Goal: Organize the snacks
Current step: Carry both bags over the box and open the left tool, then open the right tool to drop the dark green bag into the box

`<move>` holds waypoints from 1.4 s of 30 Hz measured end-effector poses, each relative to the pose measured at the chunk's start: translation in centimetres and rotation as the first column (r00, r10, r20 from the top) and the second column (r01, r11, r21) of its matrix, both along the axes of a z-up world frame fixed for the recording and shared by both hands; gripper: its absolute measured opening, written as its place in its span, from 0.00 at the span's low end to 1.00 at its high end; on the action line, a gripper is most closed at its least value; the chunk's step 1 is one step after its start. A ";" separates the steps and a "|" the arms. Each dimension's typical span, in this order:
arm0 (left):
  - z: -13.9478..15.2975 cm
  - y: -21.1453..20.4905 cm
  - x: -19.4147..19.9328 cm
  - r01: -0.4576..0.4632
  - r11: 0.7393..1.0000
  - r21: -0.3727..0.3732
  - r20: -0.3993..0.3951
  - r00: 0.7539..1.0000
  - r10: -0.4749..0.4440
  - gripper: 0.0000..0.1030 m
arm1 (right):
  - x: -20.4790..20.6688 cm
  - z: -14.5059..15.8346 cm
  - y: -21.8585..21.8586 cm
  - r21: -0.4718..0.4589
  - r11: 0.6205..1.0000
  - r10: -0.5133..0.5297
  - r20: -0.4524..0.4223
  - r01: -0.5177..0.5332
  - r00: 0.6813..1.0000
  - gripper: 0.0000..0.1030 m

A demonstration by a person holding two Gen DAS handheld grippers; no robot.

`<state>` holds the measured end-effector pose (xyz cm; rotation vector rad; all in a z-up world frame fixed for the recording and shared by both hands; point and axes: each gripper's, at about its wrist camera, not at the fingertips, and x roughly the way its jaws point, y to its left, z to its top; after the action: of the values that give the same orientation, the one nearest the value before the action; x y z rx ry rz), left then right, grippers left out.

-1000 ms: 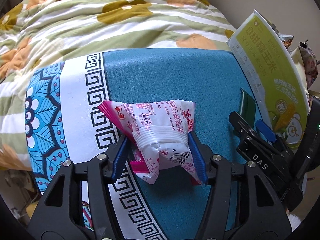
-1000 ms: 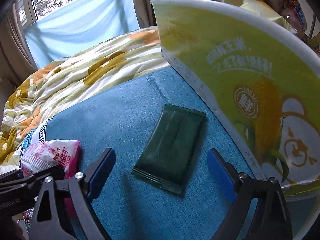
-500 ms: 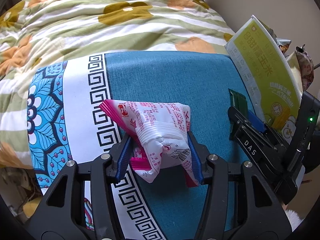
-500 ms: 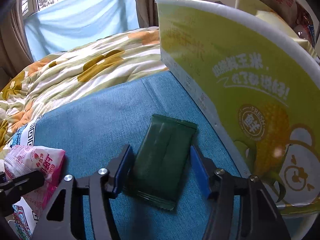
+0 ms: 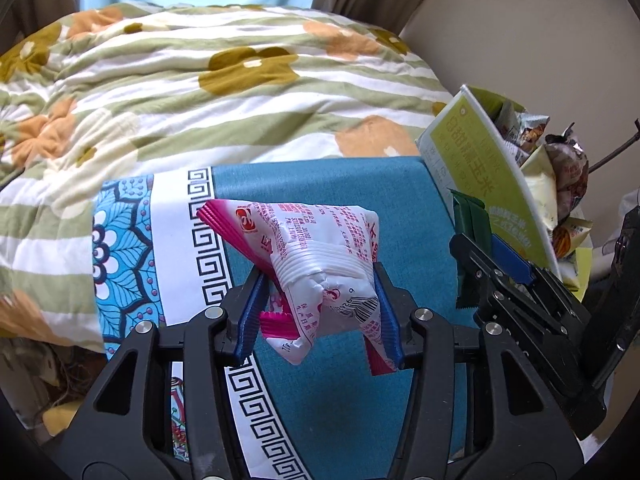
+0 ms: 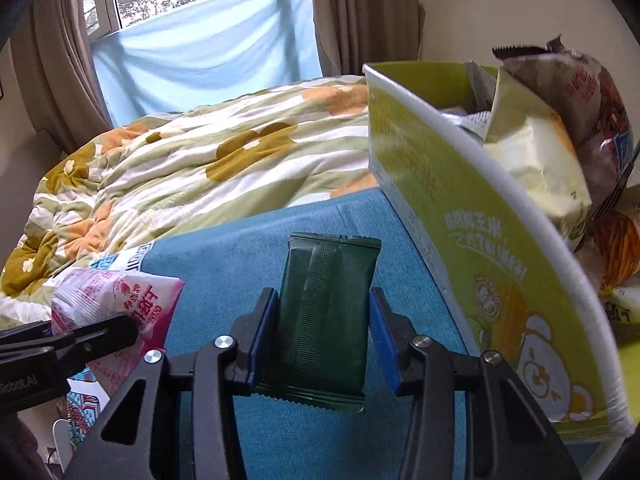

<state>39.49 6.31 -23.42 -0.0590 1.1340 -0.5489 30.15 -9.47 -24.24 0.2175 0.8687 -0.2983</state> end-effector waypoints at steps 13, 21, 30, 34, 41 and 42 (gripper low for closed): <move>12.1 -7.7 -5.2 0.006 0.998 -0.061 0.161 0.987 0.004 0.44 | -5.5 12.0 -5.2 0.023 0.996 0.077 0.154 -0.082 0.985 0.40; 13.5 -17.8 -10.5 0.001 0.997 -0.083 0.172 0.985 0.013 0.44 | -10.4 14.8 -13.8 -0.002 0.996 0.092 0.174 -0.093 0.980 0.40; 11.1 -26.6 -13.5 -0.063 0.996 -0.064 0.132 0.989 0.071 0.45 | -13.7 13.9 -23.7 0.025 0.993 0.109 0.155 -0.114 0.982 0.40; 9.3 -28.0 -14.1 -0.123 0.989 -0.079 0.114 0.985 0.131 0.70 | -13.9 13.2 -26.3 0.036 0.987 0.151 0.141 -0.157 0.979 0.40; 8.8 -26.7 -15.7 -0.224 0.974 -0.033 0.114 0.967 0.226 0.96 | -14.0 11.6 -28.2 0.068 0.973 0.211 0.119 -0.220 0.970 0.40; 9.1 -26.3 -16.0 -0.229 0.973 -0.023 0.122 0.965 0.230 0.96 | -14.2 11.5 -28.5 0.072 0.972 0.215 0.120 -0.224 0.969 0.40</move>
<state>23.50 -19.97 -14.33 -0.1600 0.9883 -0.3453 15.99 -38.00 -12.76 0.2127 0.7873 -0.0413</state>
